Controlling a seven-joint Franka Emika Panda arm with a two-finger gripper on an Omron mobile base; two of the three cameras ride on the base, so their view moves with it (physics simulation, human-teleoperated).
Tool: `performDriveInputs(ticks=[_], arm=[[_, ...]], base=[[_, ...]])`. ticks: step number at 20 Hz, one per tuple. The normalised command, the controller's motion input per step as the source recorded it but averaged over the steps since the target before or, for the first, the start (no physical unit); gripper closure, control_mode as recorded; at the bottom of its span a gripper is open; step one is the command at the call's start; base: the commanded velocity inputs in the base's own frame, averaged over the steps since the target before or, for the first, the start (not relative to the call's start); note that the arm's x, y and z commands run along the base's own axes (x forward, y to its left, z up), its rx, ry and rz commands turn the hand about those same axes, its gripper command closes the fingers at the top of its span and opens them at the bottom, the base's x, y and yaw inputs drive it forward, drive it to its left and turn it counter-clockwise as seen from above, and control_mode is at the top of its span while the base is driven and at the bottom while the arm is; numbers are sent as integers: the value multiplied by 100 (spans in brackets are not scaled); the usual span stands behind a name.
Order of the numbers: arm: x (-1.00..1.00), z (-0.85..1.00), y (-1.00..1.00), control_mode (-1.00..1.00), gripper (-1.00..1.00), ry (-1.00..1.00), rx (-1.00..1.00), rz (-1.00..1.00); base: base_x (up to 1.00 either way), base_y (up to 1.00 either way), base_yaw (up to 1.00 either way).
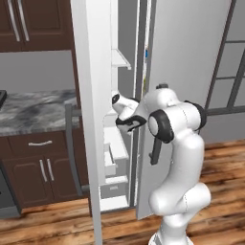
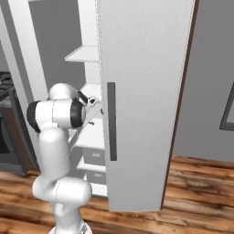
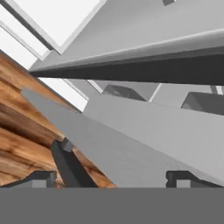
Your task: Retrieve the steak from the fridge and place it on the saucepan with marinade on the stove.
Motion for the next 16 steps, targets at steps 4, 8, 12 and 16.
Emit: performDriveInputs(ticks=[4, 8, 12, 16], arm=[[-94, -16, -100, -100, -100, 0, 0, -19], [-86, -21, -100, -100, -100, 0, 0, -21], [-70, -22, -100, -100, -100, 3, 0, -22], [-62, -22, -100, -100, -100, 6, 1, -21]], base=[[0, 0, 0], [0, 0, 0], [0, 0, 0], [0, 0, 0]])
